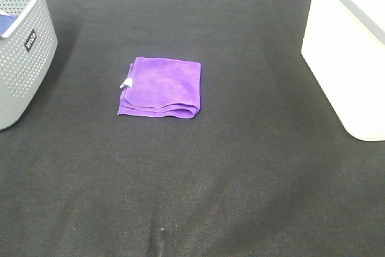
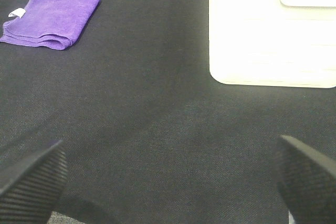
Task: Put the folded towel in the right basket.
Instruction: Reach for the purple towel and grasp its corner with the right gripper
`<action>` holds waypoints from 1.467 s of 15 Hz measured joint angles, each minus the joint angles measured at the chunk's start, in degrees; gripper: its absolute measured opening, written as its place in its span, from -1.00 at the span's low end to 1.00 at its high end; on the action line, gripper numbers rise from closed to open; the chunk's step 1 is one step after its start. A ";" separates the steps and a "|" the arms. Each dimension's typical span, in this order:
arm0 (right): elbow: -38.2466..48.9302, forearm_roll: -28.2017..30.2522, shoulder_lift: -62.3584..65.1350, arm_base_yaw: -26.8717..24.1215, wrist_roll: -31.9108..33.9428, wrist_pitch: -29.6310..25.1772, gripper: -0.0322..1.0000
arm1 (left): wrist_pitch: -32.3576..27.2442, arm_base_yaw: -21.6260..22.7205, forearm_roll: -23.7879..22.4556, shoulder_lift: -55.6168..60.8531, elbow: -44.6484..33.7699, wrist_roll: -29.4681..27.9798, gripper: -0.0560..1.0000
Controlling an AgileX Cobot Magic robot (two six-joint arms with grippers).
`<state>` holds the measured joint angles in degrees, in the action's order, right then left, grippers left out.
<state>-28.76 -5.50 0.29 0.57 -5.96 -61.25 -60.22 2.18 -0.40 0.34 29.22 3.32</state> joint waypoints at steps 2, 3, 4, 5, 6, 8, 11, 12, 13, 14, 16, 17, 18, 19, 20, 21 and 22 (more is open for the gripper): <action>0.00 0.00 0.00 0.00 0.00 0.00 0.95 | 0.00 0.00 0.00 0.00 0.00 0.00 0.98; 0.00 0.00 0.00 0.00 0.00 0.00 0.95 | 0.00 0.00 0.00 0.00 0.00 0.00 0.98; 0.00 0.00 0.00 0.00 0.00 0.00 0.95 | 0.00 0.00 0.00 0.00 0.00 0.00 0.98; 0.00 0.00 0.00 0.00 0.00 0.00 0.95 | 0.00 0.00 0.00 0.00 0.00 0.00 0.98; 0.00 0.00 0.00 0.00 0.00 0.00 0.95 | 0.00 0.00 0.00 0.00 0.00 0.00 0.98; 0.00 0.00 0.00 0.00 0.00 0.00 0.95 | 0.00 0.00 0.00 0.00 0.00 0.00 0.98; 0.00 0.11 -0.74 0.00 0.00 0.00 0.95 | 0.00 0.00 0.00 0.00 0.00 0.00 0.98; 0.00 0.11 -0.74 0.00 0.00 0.00 0.95 | 0.00 0.00 0.00 0.00 0.00 0.00 0.98; -0.69 -0.06 -4.01 0.00 0.06 0.00 0.95 | 0.00 0.00 0.00 0.00 0.00 0.00 0.98; -2.69 -1.09 -9.97 0.00 0.17 0.00 0.95 | 0.00 0.00 0.00 0.00 0.00 0.00 0.98; -16.67 -7.28 -33.46 0.00 0.57 -2.12 0.95 | 0.00 0.00 0.00 0.00 0.00 0.00 0.98; -21.26 -9.85 -39.65 0.00 0.57 -3.38 0.95 | 0.00 0.00 0.00 0.00 0.00 0.00 0.98; -25.04 -12.26 -44.69 0.00 0.57 -4.35 0.95 | 0.00 0.00 0.00 0.00 0.00 0.00 0.98; -25.04 -12.26 -44.69 0.00 0.57 -4.35 0.95 | 0.00 0.00 0.00 0.00 0.00 0.00 0.98; -28.88 -16.84 -51.11 0.00 0.52 -4.64 0.95 | 0.00 0.00 0.00 0.00 0.00 0.00 0.98; -29.68 -18.85 -52.83 0.00 0.06 -4.47 0.95 | 0.00 0.00 0.00 0.00 0.00 0.00 0.98; -30.77 -23.20 -55.86 0.00 -0.92 -3.72 0.95 | 0.00 0.00 0.00 0.00 0.00 0.00 0.98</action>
<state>-59.53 -28.71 -55.58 0.57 -6.88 -64.97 -60.22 2.18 -0.40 0.34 29.22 3.32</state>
